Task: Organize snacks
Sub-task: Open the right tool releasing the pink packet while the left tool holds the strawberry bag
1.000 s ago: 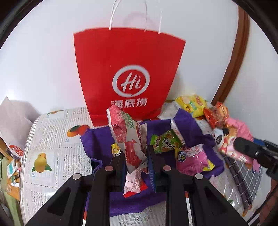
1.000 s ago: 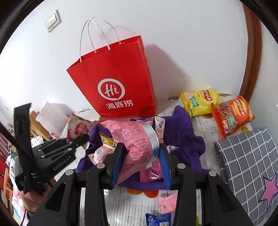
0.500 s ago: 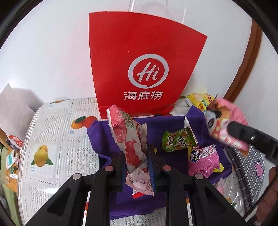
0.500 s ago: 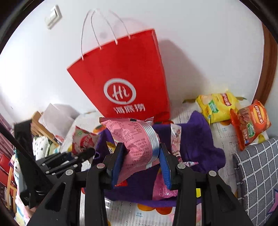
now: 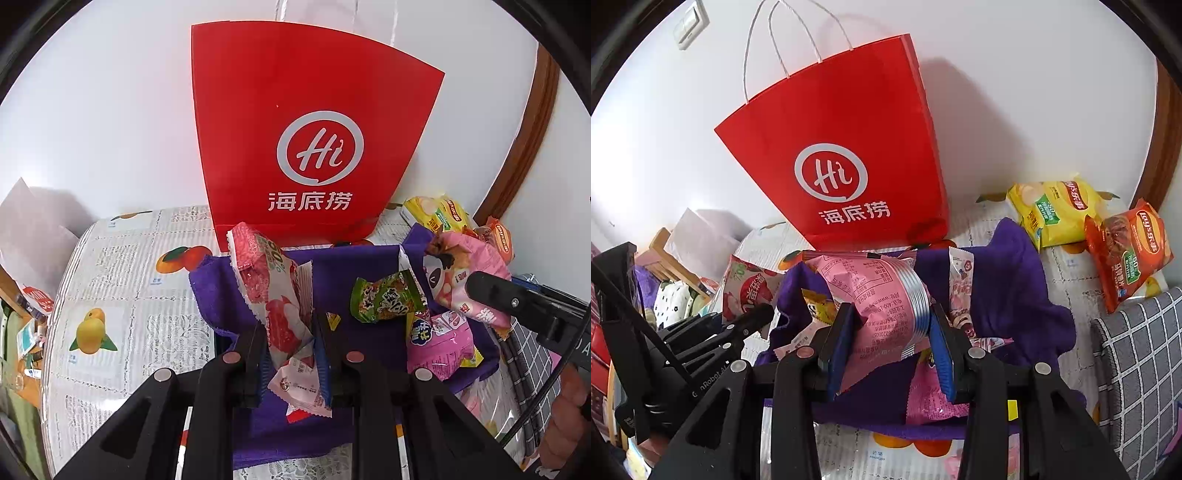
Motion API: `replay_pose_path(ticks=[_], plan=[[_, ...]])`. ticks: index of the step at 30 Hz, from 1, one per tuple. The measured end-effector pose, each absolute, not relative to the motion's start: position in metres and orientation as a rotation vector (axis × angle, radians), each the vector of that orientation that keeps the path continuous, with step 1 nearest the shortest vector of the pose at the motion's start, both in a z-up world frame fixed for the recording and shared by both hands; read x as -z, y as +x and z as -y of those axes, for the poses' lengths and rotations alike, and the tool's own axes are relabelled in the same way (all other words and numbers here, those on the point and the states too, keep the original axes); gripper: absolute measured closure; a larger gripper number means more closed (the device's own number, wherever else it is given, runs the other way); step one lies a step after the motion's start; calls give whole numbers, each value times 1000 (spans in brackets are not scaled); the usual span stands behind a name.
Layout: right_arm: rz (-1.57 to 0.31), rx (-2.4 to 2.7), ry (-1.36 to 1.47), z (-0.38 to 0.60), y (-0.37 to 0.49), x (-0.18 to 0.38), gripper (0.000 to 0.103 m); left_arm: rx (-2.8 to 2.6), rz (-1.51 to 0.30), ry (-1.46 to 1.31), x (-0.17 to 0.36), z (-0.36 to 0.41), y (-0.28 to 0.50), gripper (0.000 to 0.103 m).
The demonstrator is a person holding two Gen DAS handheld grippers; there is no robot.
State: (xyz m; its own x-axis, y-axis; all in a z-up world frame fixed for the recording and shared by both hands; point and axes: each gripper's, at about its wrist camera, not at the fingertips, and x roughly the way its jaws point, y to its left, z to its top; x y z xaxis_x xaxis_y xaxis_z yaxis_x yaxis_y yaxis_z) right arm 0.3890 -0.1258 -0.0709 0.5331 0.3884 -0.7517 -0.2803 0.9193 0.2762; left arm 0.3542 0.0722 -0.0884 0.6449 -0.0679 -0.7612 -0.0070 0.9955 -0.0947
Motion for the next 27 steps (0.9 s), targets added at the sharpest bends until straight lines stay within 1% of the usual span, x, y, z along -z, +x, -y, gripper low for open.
replay_pose_path(ticks=[14,27], plan=[[-924,-362,104,127,389,74,63,36,-866,-49,89,-55,353,83],[-942,-352,101,129,392,79,63,31,-865,-63,87,-59,352,83]])
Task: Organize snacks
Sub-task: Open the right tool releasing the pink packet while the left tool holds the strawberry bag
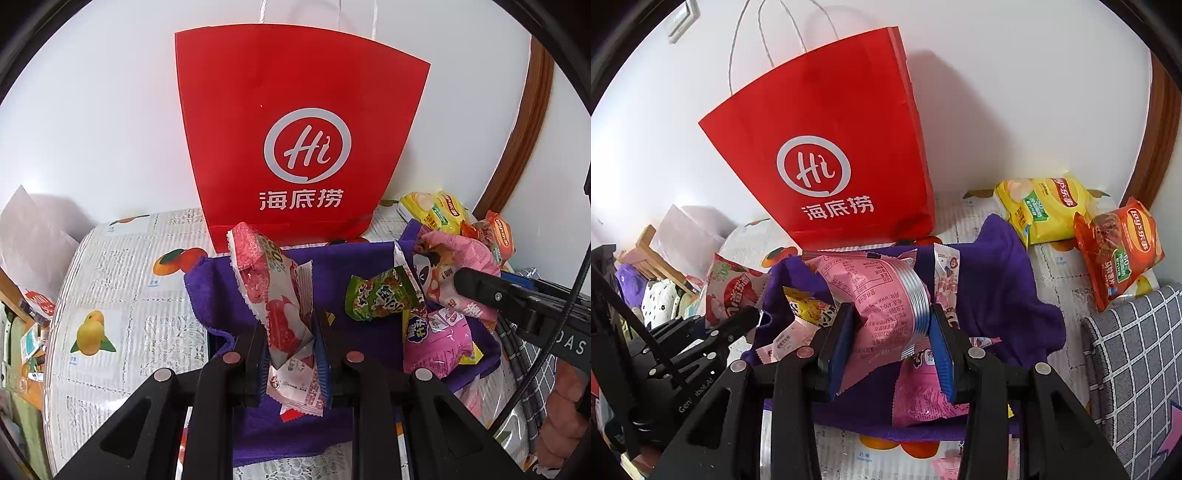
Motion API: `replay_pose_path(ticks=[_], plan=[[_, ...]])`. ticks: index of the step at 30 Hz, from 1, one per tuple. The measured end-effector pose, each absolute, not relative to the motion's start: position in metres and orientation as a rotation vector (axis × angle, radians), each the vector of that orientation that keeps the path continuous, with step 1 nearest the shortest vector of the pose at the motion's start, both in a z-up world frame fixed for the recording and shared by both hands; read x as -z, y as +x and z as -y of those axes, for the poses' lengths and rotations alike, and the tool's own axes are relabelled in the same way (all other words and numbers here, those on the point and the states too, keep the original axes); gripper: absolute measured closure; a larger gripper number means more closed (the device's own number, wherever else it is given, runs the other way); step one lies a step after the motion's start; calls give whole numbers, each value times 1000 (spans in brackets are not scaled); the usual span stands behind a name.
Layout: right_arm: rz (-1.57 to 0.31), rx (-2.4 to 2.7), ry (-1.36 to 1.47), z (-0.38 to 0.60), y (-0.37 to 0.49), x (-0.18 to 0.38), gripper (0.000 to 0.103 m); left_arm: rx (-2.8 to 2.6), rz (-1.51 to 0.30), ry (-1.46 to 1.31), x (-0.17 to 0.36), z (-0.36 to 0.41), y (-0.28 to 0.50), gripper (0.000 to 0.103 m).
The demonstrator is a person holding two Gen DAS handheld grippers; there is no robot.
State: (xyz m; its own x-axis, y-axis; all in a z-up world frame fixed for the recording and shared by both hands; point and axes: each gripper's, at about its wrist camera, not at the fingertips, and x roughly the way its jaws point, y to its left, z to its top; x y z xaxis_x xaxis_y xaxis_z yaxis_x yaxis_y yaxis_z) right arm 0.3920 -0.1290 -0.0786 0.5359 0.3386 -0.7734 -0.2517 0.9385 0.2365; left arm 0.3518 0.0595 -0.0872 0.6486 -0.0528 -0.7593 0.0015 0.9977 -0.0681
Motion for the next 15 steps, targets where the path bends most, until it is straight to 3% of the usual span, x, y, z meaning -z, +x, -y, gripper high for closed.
replay_pose_path(ticks=[15], plan=[[-1028,-358,47,109,400,106,63,18,-865,-84,86,-67,352,82]])
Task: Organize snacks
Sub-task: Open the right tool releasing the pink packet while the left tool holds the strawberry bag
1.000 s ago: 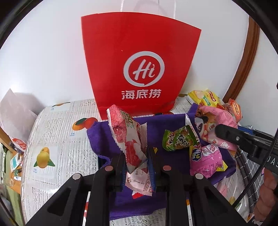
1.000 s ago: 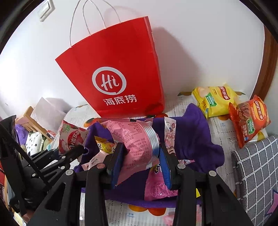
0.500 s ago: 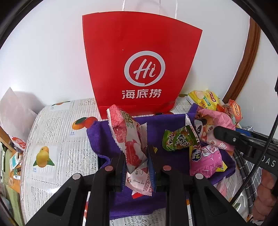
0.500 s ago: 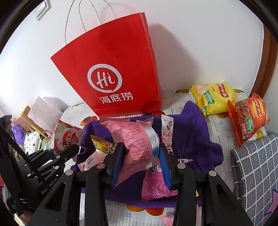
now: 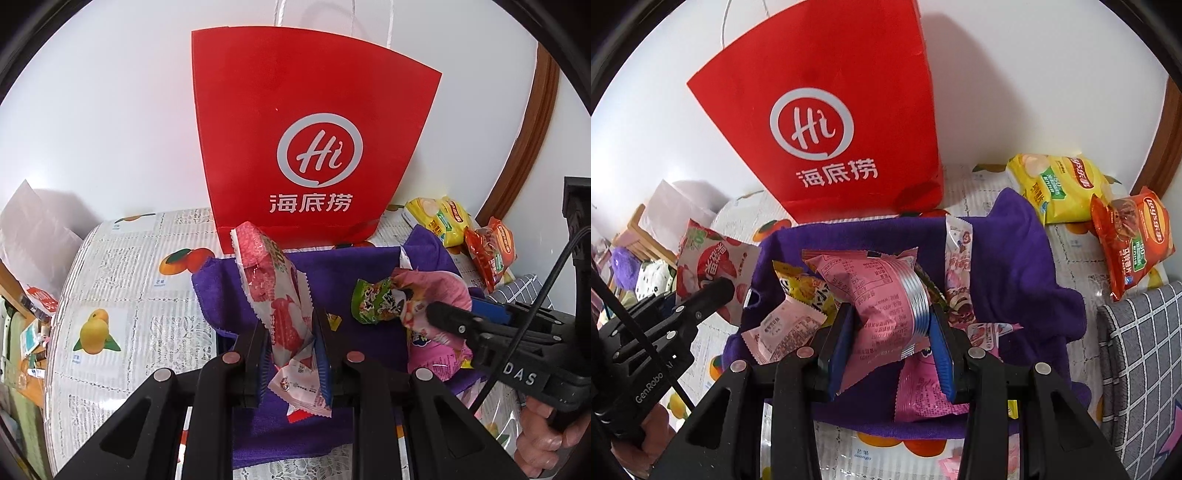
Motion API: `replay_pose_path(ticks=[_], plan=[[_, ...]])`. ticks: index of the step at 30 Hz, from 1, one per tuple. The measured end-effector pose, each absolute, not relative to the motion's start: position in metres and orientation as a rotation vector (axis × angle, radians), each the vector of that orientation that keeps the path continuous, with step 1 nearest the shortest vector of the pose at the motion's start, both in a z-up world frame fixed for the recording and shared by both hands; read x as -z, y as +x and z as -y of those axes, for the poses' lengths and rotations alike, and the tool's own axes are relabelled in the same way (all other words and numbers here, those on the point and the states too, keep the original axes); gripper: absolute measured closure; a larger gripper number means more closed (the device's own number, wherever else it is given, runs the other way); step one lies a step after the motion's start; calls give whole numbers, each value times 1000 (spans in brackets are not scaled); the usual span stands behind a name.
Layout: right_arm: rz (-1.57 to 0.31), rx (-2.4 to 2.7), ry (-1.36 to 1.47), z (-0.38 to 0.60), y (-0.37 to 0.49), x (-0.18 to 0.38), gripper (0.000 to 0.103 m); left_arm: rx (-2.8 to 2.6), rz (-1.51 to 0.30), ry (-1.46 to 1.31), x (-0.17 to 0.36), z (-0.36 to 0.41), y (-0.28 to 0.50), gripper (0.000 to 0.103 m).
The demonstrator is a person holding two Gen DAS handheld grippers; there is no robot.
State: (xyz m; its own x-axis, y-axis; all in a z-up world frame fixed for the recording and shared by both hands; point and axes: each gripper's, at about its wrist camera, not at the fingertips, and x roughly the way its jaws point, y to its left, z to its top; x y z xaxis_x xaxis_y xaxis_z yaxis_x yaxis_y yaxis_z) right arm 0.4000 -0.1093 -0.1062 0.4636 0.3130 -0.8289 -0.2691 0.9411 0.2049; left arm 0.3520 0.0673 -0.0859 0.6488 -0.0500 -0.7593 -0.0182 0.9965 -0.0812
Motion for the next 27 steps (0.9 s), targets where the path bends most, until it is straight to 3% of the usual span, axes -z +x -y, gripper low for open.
replay_pose_path(ticks=[14,27], plan=[[-1049,-391,4,98,394,110,63,17,-867,-86,86,-67,352,83],[-954,-354,79,133,391,72,63,78,-921,-66,98,-45,356,82]])
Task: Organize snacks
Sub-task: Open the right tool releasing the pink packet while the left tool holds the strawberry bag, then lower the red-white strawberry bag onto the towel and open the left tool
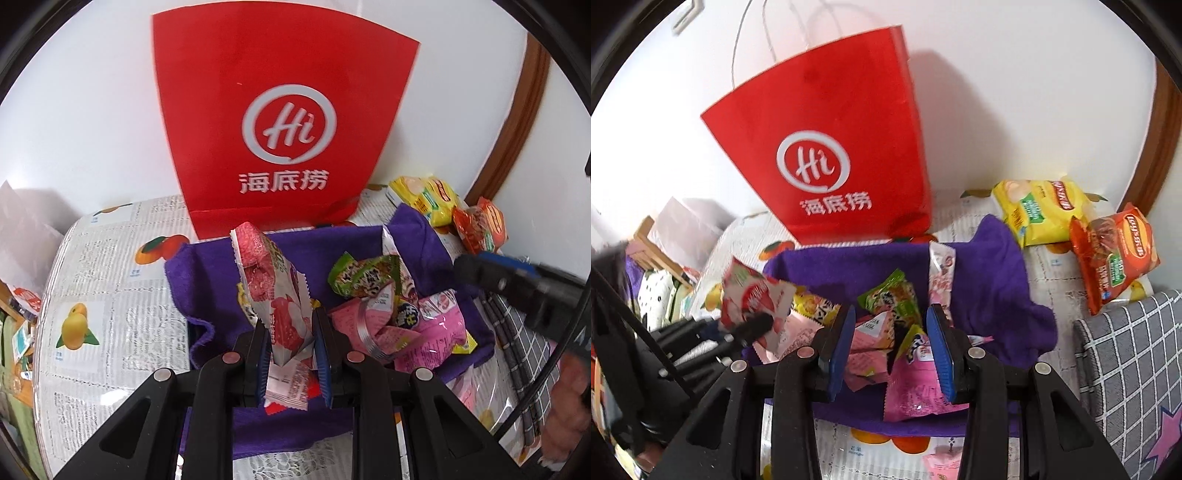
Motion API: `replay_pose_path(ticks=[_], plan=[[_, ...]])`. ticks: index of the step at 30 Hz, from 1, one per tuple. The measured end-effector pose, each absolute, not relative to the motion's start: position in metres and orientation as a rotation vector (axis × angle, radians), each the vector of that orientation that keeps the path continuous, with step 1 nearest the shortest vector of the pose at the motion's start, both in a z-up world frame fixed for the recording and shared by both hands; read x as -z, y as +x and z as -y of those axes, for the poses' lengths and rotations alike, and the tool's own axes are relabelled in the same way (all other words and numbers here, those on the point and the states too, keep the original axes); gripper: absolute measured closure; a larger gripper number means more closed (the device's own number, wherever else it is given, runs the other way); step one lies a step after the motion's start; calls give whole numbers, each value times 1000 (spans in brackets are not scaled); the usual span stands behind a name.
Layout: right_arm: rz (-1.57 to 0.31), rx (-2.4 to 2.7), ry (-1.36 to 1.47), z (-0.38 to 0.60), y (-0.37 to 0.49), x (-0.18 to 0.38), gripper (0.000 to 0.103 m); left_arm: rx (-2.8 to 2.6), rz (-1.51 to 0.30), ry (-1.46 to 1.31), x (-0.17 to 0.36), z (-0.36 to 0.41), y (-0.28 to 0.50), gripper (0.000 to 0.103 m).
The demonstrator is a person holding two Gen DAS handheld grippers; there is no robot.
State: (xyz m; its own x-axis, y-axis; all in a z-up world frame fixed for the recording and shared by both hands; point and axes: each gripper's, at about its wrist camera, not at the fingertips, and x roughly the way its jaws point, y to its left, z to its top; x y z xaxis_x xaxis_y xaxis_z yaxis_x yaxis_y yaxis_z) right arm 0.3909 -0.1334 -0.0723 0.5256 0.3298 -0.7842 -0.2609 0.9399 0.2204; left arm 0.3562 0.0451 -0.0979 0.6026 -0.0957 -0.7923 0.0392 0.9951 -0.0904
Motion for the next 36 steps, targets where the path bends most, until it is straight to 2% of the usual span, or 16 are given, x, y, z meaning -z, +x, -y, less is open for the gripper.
replay_pose_path(ticks=[28,33,36], plan=[[-962,-368,131,140,390,67,55,105,-982,-23,116,-25,364,78],[-962,-375,121,136,390,68,54,92,-993,-31,116,-27,366,66],[-968,-377,117,134,390,69,54,94,-1004,-45,117,-28,367,64]])
